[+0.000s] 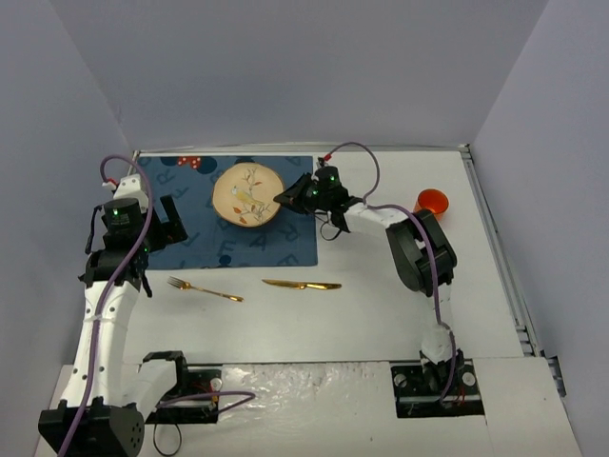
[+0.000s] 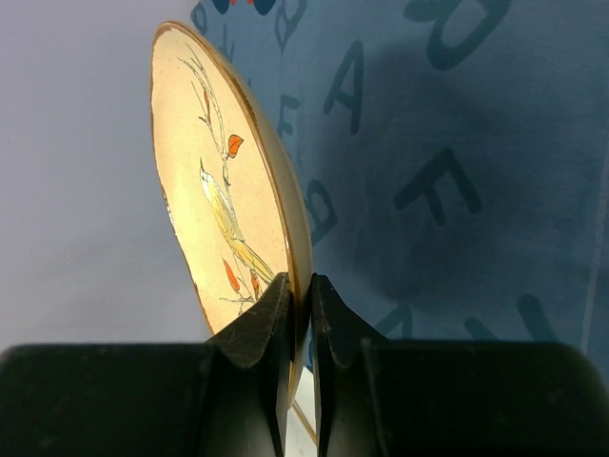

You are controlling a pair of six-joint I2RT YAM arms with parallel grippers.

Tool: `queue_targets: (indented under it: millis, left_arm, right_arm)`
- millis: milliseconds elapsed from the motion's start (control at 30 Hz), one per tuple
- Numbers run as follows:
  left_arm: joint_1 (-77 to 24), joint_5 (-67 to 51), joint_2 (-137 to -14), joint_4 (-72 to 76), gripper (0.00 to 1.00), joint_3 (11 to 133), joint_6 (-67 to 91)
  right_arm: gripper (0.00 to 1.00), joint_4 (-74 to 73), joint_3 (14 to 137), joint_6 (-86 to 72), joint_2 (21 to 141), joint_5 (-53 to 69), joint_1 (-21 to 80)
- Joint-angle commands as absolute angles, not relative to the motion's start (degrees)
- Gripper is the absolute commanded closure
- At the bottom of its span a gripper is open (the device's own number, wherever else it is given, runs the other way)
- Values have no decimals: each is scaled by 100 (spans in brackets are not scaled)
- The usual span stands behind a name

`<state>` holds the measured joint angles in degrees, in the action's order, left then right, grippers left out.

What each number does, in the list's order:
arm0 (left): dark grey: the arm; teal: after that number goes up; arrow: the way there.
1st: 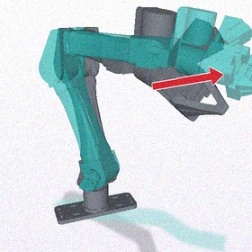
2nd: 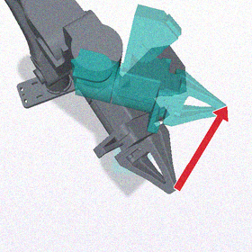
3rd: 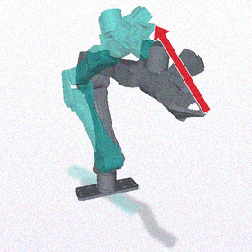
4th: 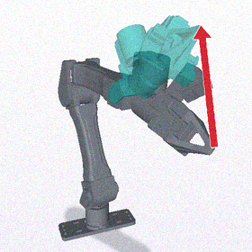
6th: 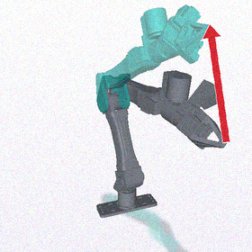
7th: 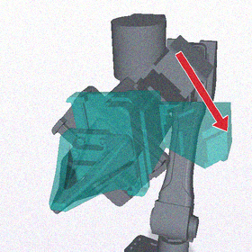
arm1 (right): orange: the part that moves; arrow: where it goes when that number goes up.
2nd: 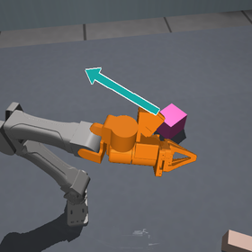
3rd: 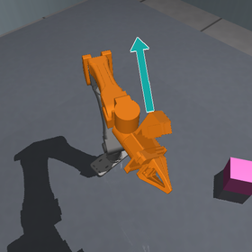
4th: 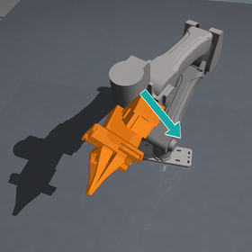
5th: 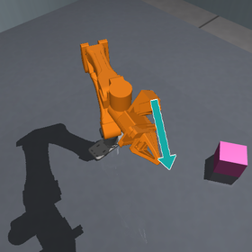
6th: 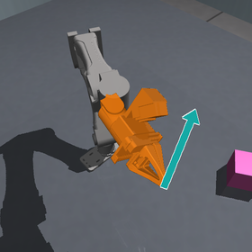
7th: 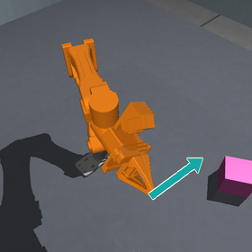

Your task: Set the dinner table for one person

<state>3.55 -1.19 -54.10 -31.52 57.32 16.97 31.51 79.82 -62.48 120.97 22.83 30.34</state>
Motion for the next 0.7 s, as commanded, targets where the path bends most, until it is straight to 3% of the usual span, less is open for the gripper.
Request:
queue_targets:
  millis: [0,667]
  left_arm:
    - [398,-53,-5376,-2957,3,5810,1775]
    - [439,170,-5405,-3038,3,5810,1898]
  right_arm:
    - [100,4258,9003,-6446,12149,2560,3230]
    - [100,5191,9944,-7327,13477,1371,3820]
